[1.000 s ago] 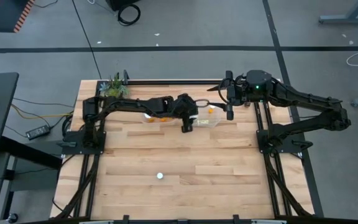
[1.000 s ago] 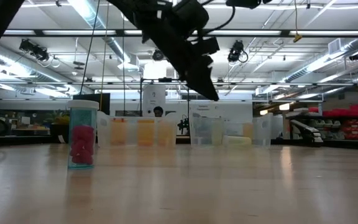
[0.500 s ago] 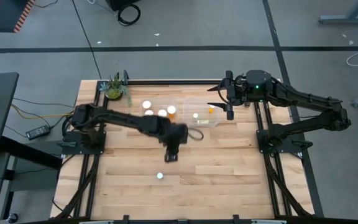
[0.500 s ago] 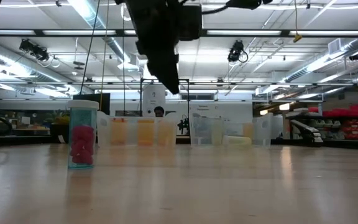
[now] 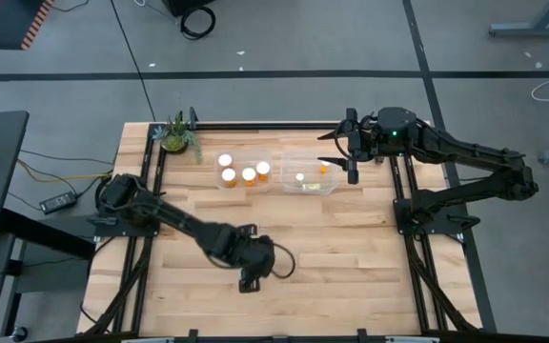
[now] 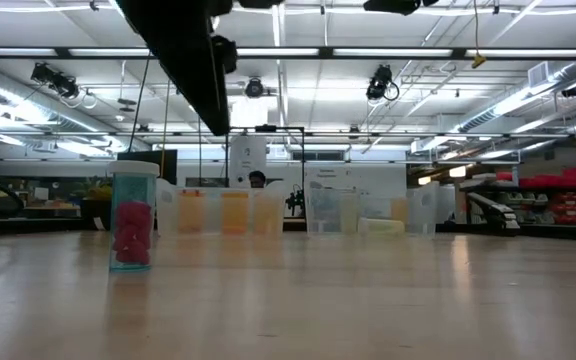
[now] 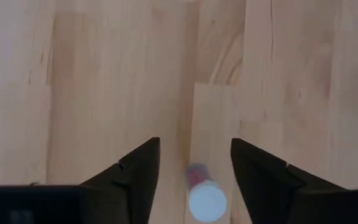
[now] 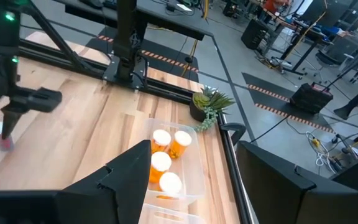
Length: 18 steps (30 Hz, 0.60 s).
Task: Pick and place medicine bottles into bin by pill shape (circle, oval)
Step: Put the small blue pill bottle into the right transparent bin
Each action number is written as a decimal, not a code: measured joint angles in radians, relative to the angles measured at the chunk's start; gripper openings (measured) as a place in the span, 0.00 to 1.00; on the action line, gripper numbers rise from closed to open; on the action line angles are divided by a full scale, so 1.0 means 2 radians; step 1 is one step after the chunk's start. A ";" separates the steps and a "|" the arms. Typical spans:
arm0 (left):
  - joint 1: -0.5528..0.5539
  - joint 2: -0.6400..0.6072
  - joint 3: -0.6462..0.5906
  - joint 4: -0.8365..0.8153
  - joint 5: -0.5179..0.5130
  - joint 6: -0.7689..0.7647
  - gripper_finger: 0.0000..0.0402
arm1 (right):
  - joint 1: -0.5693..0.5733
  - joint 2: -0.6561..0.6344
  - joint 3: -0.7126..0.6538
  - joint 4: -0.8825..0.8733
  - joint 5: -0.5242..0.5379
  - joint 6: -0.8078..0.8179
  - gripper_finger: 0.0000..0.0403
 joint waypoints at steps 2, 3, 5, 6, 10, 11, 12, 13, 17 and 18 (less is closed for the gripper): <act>-0.012 0.000 0.000 -0.003 -0.019 -0.009 0.57 | 0.000 0.000 0.000 0.000 0.000 0.001 0.61; -0.017 0.000 0.000 -0.008 -0.023 -0.013 0.59 | 0.000 0.000 0.000 0.000 0.000 0.002 0.61; -0.025 0.000 0.000 -0.014 -0.024 -0.025 0.63 | 0.000 0.000 0.000 0.001 0.000 0.003 0.61; -0.028 0.000 0.000 -0.015 -0.024 -0.029 0.65 | 0.000 0.000 0.000 0.001 0.000 0.003 0.61; -0.036 0.000 -0.020 -0.016 -0.033 -0.041 0.67 | 0.000 0.000 0.000 0.002 0.000 0.002 0.61; -0.036 0.000 -0.025 -0.017 -0.035 -0.043 0.67 | 0.000 0.000 0.000 0.002 0.000 0.001 0.61; -0.036 0.000 -0.029 -0.016 -0.036 -0.043 0.67 | 0.000 0.000 0.000 0.002 0.000 0.000 0.61; -0.036 0.000 -0.033 -0.014 -0.036 -0.044 0.66 | 0.000 0.000 0.000 0.002 0.000 0.000 0.61; -0.036 0.000 -0.044 -0.004 -0.036 -0.051 0.65 | 0.000 0.000 0.000 0.002 0.000 0.001 0.61; -0.036 0.000 -0.045 -0.001 -0.036 -0.052 0.65 | 0.000 0.000 0.000 0.002 0.000 0.001 0.61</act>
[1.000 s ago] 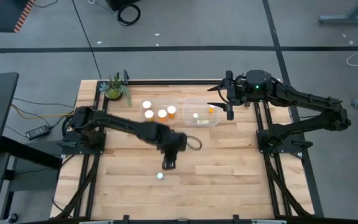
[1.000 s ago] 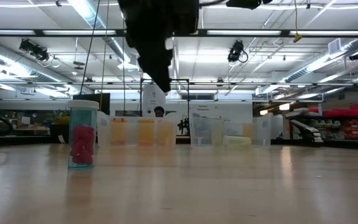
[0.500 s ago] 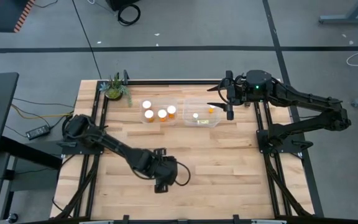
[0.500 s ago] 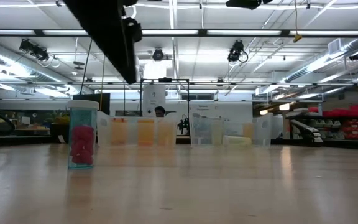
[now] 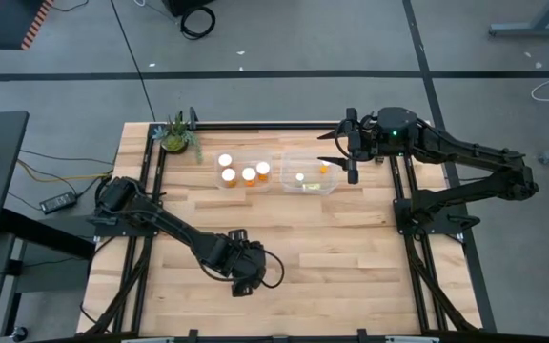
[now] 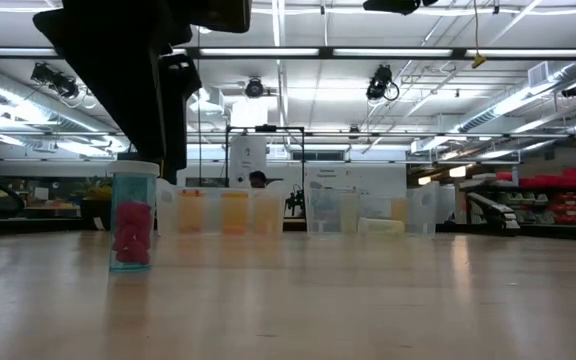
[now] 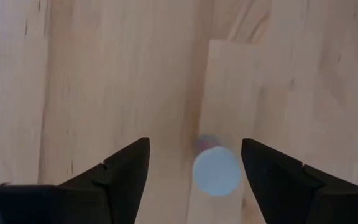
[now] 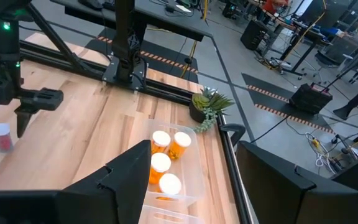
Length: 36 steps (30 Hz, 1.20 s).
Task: Pick and place medicine bottles into bin by pill shape (circle, oval)
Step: Put the small blue pill bottle into the right transparent bin
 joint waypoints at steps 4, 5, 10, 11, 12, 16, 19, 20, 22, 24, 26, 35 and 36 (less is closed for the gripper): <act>-0.003 0.000 -0.008 0.028 0.013 -0.022 0.65 | 0.000 0.000 0.000 0.000 0.000 0.002 0.61; -0.005 0.000 -0.010 0.032 0.016 -0.025 0.65 | 0.000 0.000 0.000 0.000 0.000 0.002 0.61; -0.017 0.000 -0.018 0.034 0.015 -0.026 0.64 | 0.000 0.000 0.000 0.000 0.000 0.002 0.61; -0.018 0.000 -0.019 0.034 0.011 -0.026 0.63 | 0.000 0.000 0.000 0.000 0.000 0.002 0.61; -0.020 0.000 -0.021 0.034 0.006 -0.026 0.63 | 0.000 0.000 0.000 0.000 0.000 0.002 0.61; -0.023 0.004 -0.022 0.030 0.002 -0.025 0.63 | 0.000 0.000 0.000 0.000 0.000 0.002 0.61; -0.023 0.010 -0.023 0.026 0.001 -0.024 0.62 | 0.000 0.000 0.000 0.000 0.000 0.002 0.61; -0.023 0.013 -0.022 0.031 0.001 -0.024 0.61 | 0.000 0.000 0.000 0.000 0.000 0.002 0.61; -0.023 0.018 -0.022 0.026 0.001 -0.019 0.59 | 0.000 0.000 0.000 0.001 0.000 0.002 0.61; -0.023 0.024 -0.023 0.028 0.001 -0.011 0.57 | 0.000 0.000 0.000 0.004 0.000 0.002 0.61; -0.023 0.026 -0.023 0.025 0.000 -0.009 0.55 | 0.000 0.000 0.000 0.003 0.000 0.002 0.61; -0.020 0.026 -0.023 0.029 0.000 -0.010 0.41 | 0.000 0.000 0.000 0.004 0.000 0.005 0.61; -0.019 0.026 -0.023 0.029 0.000 -0.008 0.39 | 0.000 0.000 0.000 0.005 0.000 0.005 0.61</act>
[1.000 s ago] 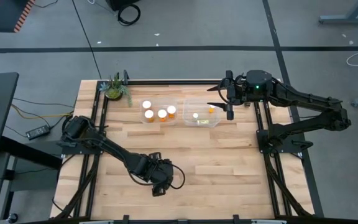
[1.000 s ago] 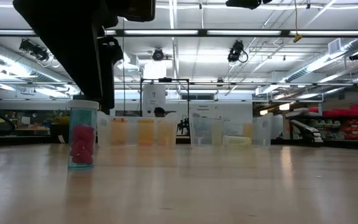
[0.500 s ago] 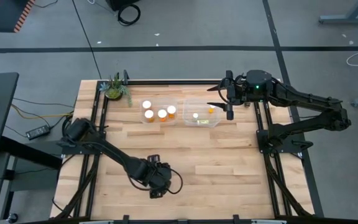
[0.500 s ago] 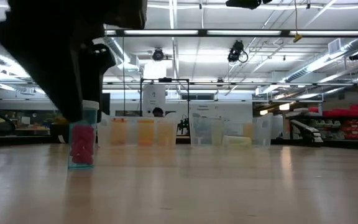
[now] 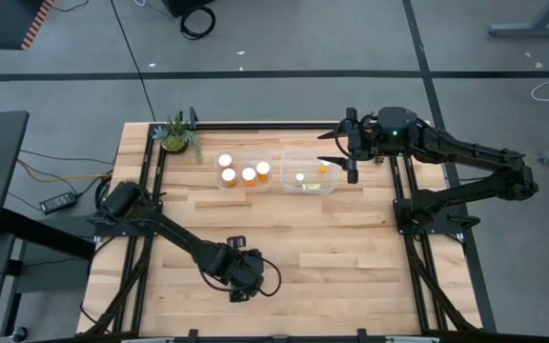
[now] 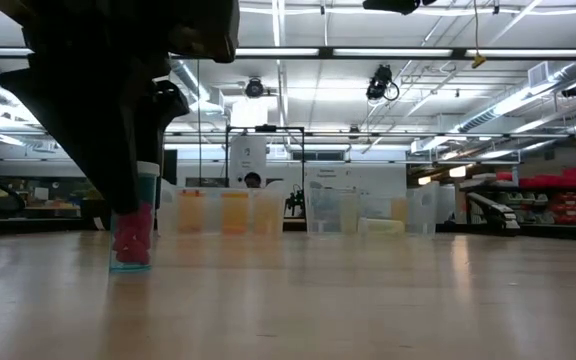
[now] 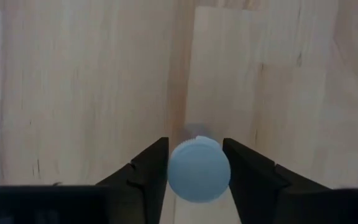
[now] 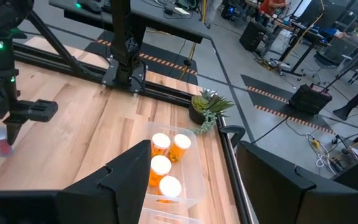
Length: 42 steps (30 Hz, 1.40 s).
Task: Pick and place medicine bottles into bin by pill shape (circle, oval)
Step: Put the small blue pill bottle into the right transparent bin
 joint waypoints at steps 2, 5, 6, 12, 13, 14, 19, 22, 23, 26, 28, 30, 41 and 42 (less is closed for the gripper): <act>0.001 0.000 0.000 0.000 0.000 0.002 0.36 | 0.000 0.000 0.000 0.002 0.000 0.000 0.61; 0.005 0.000 0.000 0.001 0.000 0.011 0.32 | 0.000 0.000 0.000 0.002 0.000 0.000 0.61; 0.008 0.000 0.000 0.003 0.000 0.012 0.31 | 0.000 0.000 0.000 0.002 0.000 0.000 0.61; 0.037 0.000 0.001 0.042 -0.002 0.060 0.32 | 0.000 0.000 0.000 0.007 0.000 0.000 0.61; 0.044 0.000 0.001 0.052 -0.002 0.074 0.33 | 0.000 0.000 0.000 0.008 0.000 0.000 0.61; 0.052 0.000 0.001 0.063 -0.002 0.088 0.34 | 0.000 0.000 0.000 0.008 0.000 0.000 0.61; 0.101 0.000 0.001 0.113 -0.002 0.145 0.32 | 0.000 0.000 0.000 0.008 0.000 0.000 0.61; 0.132 0.000 0.001 0.138 -0.002 0.166 0.30 | 0.000 0.000 0.000 0.008 0.000 0.000 0.61; 0.143 0.000 0.001 0.145 -0.002 0.171 0.30 | 0.000 0.000 0.000 0.007 0.000 -0.001 0.61; 0.172 0.000 0.001 0.169 -0.002 0.192 0.31 | 0.000 0.000 0.000 0.006 0.000 -0.002 0.61; 0.189 0.000 0.001 0.186 -0.002 0.207 0.33 | 0.000 0.000 0.000 0.006 0.000 -0.004 0.61; 0.206 0.000 0.001 0.204 -0.002 0.222 0.34 | 0.000 0.000 0.000 0.006 0.000 -0.004 0.61; 0.293 0.000 0.001 0.335 -0.001 0.231 0.31 | 0.000 0.000 0.000 0.006 0.000 -0.007 0.61; 0.299 0.000 0.001 0.344 0.000 0.226 0.32 | 0.000 0.000 0.000 0.006 0.000 -0.007 0.61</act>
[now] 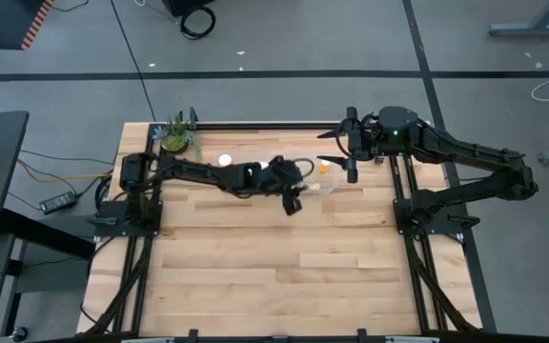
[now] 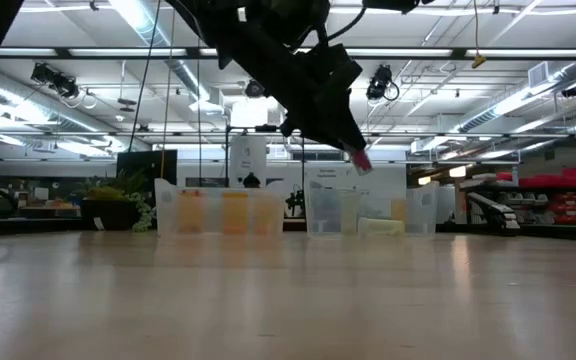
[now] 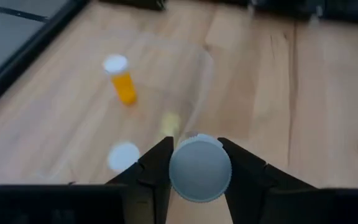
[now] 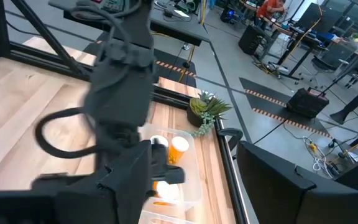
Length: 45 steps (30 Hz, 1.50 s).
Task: Pick and place medicine bottles into bin by pill shape (circle, oval)
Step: Put the small blue pill bottle into the right transparent bin
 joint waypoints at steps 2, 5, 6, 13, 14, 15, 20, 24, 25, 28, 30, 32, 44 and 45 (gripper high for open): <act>0.013 0.000 0.000 0.013 0.005 -0.010 0.34 | 0.000 0.000 0.000 0.000 0.000 0.000 0.61; 0.032 0.000 0.000 0.019 0.008 -0.027 0.36 | 0.000 0.000 0.000 0.000 0.000 -0.001 0.61; 0.039 0.000 0.000 0.022 0.008 -0.034 0.36 | 0.000 0.000 0.000 0.000 0.000 -0.003 0.61; 0.072 -0.001 0.025 0.048 0.047 -0.025 0.31 | 0.000 0.000 0.000 0.000 0.000 -0.003 0.61; 0.076 -0.001 0.031 0.044 0.047 -0.018 0.30 | 0.000 0.000 0.000 0.000 0.000 -0.003 0.61; 0.079 -0.001 0.035 0.040 0.047 -0.015 0.30 | 0.000 0.000 0.000 0.000 0.000 -0.003 0.61; 0.093 -0.001 0.039 0.037 0.048 -0.009 0.33 | 0.000 0.000 0.000 0.000 0.000 -0.003 0.61; 0.096 0.016 0.040 0.043 0.047 -0.008 0.34 | 0.000 0.000 0.000 0.000 0.000 -0.004 0.61; 0.095 0.024 0.040 0.051 0.047 -0.007 0.33 | 0.000 0.000 0.000 0.000 0.000 -0.004 0.61; 0.093 0.041 0.040 0.066 0.050 -0.004 0.31 | 0.000 0.000 0.000 -0.001 0.000 -0.003 0.61; 0.093 0.042 0.040 0.066 0.053 0.013 0.30 | -0.002 0.000 0.000 -0.015 0.000 -0.002 0.61; 0.093 0.041 0.040 0.070 0.053 0.033 0.31 | -0.007 0.000 -0.001 -0.034 0.000 0.003 0.61; 0.093 0.031 0.046 0.075 0.091 0.116 0.30 | -0.038 -0.002 -0.134 0.020 0.024 0.127 0.61; 0.093 0.031 0.046 0.075 0.094 0.116 0.30 | -0.035 -0.003 -0.148 0.029 0.033 0.133 0.61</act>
